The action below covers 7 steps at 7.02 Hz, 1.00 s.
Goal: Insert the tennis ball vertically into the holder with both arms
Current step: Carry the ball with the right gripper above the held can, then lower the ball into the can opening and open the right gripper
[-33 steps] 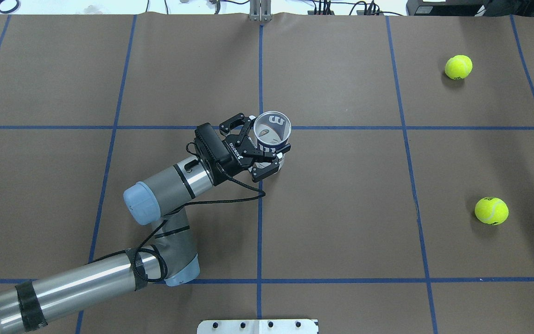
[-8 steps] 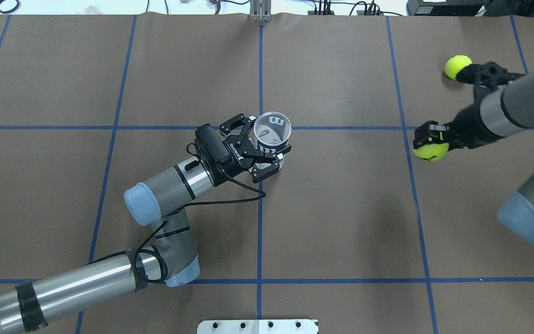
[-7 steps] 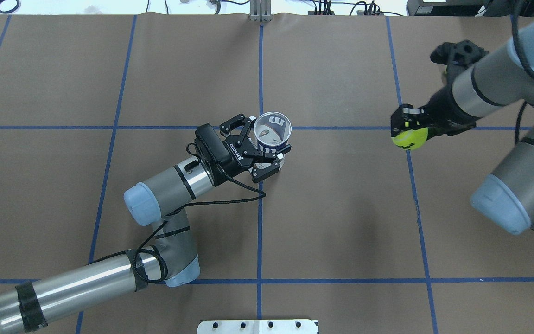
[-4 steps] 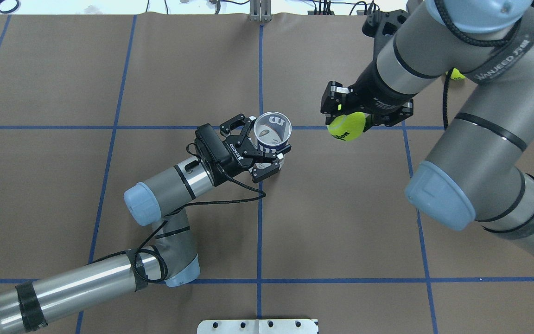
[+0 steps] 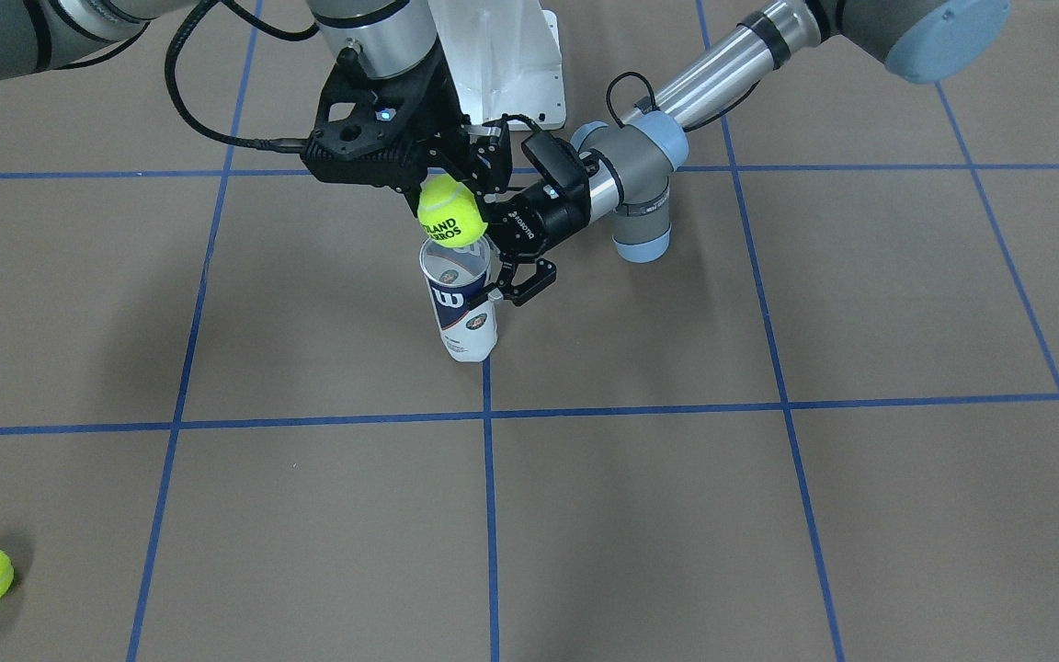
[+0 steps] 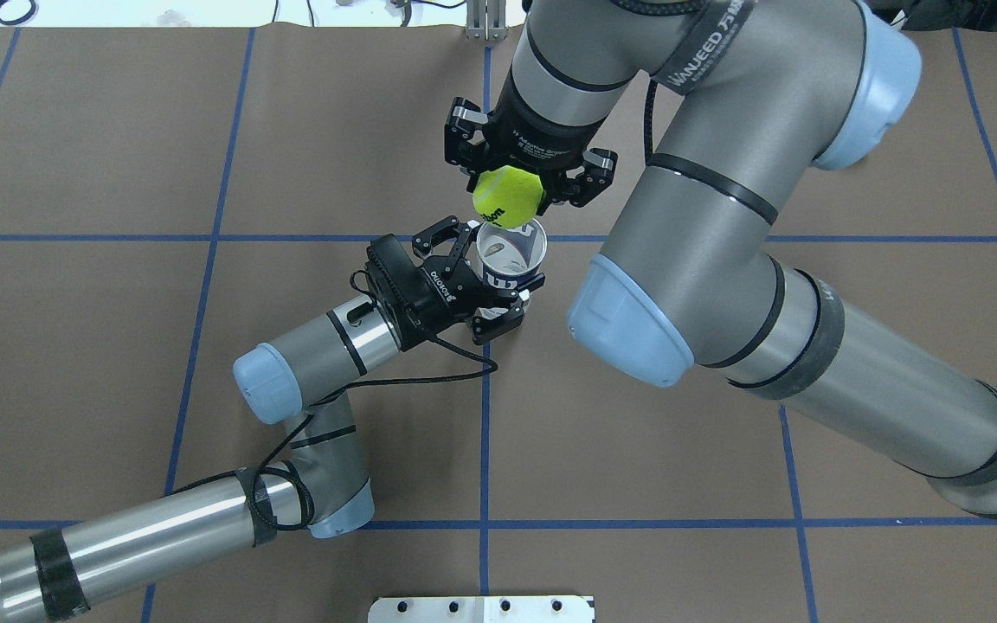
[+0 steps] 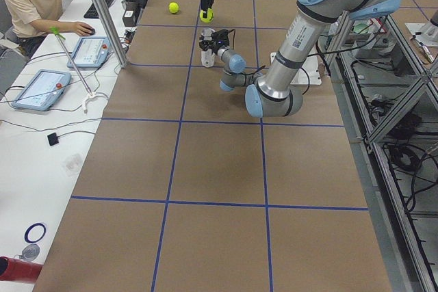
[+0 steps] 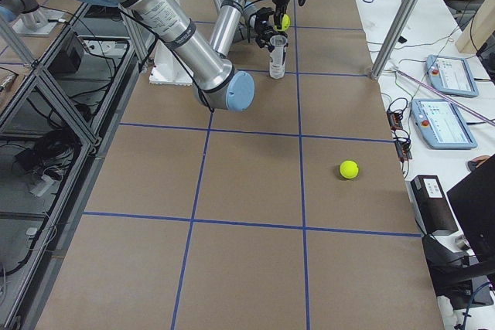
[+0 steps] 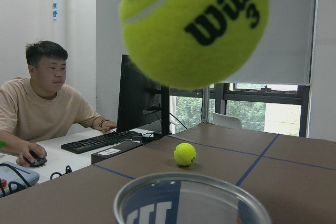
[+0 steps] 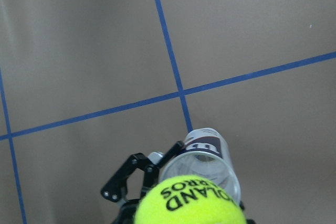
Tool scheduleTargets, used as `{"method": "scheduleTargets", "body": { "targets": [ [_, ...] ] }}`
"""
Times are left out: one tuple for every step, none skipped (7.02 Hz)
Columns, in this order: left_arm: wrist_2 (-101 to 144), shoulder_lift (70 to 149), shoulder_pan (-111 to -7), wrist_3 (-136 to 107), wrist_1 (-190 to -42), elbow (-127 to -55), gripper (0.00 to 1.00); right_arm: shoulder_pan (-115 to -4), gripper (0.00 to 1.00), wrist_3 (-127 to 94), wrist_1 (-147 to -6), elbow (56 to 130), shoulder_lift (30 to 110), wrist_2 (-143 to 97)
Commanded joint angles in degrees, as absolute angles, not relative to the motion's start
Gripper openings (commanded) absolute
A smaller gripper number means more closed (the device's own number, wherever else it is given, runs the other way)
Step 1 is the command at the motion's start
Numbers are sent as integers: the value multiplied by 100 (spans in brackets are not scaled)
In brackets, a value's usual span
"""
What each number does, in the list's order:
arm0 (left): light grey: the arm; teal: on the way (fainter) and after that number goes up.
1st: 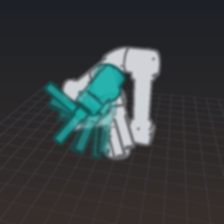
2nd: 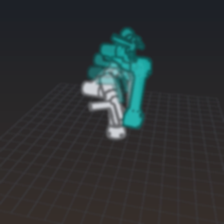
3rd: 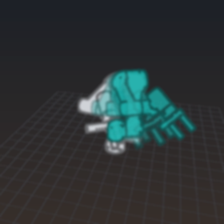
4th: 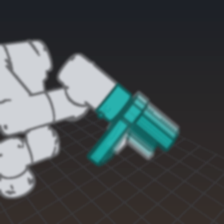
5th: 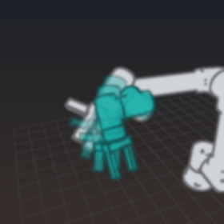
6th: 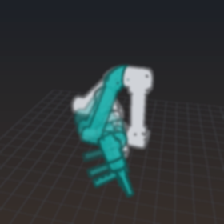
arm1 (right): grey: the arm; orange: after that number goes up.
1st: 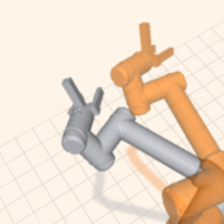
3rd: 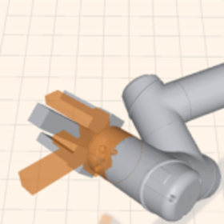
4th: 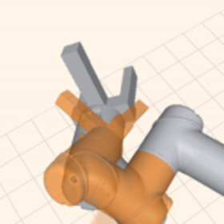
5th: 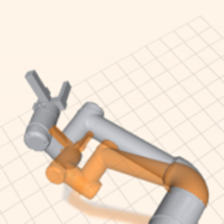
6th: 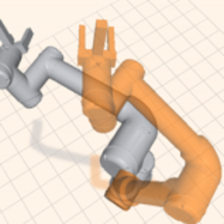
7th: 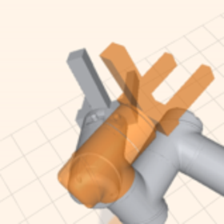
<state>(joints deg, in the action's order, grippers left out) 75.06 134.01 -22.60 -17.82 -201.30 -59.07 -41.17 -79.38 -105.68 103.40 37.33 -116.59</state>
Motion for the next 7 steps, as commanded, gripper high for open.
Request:
{"method": "scheduleTargets", "body": {
  "targets": [
    [7506,13403,-2259,-1775,-20136,-5889,91,-4026,0,-7946,-10722,10152,3665,-11435],
    [7506,13403,-2259,-1758,-20127,-5889,91,-3912,0,-7902,-10914,10143,3656,-11243],
    [7506,13403,-2259,-1749,-20127,-5889,91,-3798,0,-7893,-11029,10151,3656,-11076],
    [7506,13403,-2259,-1749,-20127,-5880,91,-3753,0,-7893,-11039,10151,3656,-11039],
    [7506,13403,-2259,-1749,-20127,-5880,91,-3683,0,-7893,-11039,10160,3691,-11039],
    [7506,13403,-2259,-1749,-20127,-5889,91,-3665,0,-7893,-11065,10151,3691,-10987],
    [7506,13403,-2259,-1749,-20127,-5889,91,-3665,7,-7893,-11118,10160,3674,-10969]
  ]
}}
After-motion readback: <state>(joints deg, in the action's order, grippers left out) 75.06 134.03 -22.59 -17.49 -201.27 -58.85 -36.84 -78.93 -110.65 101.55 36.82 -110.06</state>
